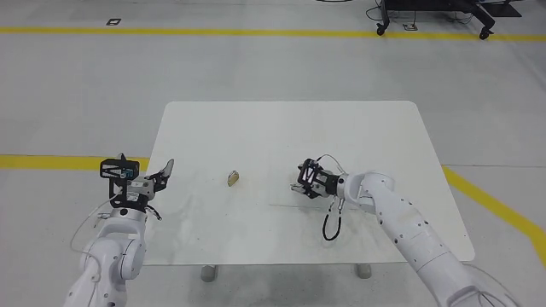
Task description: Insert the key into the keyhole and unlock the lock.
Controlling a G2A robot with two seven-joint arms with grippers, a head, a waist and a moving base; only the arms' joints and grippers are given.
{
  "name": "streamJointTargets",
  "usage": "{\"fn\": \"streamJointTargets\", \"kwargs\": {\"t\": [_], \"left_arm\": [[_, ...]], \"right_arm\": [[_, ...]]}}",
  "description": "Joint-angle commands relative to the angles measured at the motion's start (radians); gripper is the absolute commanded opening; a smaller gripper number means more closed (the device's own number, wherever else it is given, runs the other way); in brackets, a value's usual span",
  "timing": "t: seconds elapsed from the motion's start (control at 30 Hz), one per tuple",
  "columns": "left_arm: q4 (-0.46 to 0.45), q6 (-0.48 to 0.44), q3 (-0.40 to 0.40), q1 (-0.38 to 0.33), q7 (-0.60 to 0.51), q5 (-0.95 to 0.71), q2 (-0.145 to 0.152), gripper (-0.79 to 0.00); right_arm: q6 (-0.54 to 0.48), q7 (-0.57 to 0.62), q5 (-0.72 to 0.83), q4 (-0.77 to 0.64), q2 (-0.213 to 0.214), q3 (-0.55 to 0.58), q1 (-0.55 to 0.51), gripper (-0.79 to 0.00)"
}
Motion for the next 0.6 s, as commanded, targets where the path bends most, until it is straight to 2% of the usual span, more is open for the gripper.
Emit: {"fn": "streamJointTargets", "kwargs": {"t": [0.0,0.03,0.4,0.57], "left_arm": [[0.000,0.000,0.000,0.000,0.000,0.000,0.000,0.000],[0.000,0.000,0.000,0.000,0.000,0.000,0.000,0.000],[0.000,0.000,0.000,0.000,0.000,0.000,0.000,0.000],[0.000,0.000,0.000,0.000,0.000,0.000,0.000,0.000]], "right_arm": [[0.001,0.006,-0.015,0.004,-0.002,-0.013,0.008,-0.714],[0.002,0.007,-0.021,0.003,-0.003,-0.020,0.011,-0.785],[0.004,-0.072,-0.038,-0.006,0.006,-0.009,0.002,-0.785],[0.005,-0.161,-0.054,-0.047,0.021,0.022,-0.028,-0.785]]}}
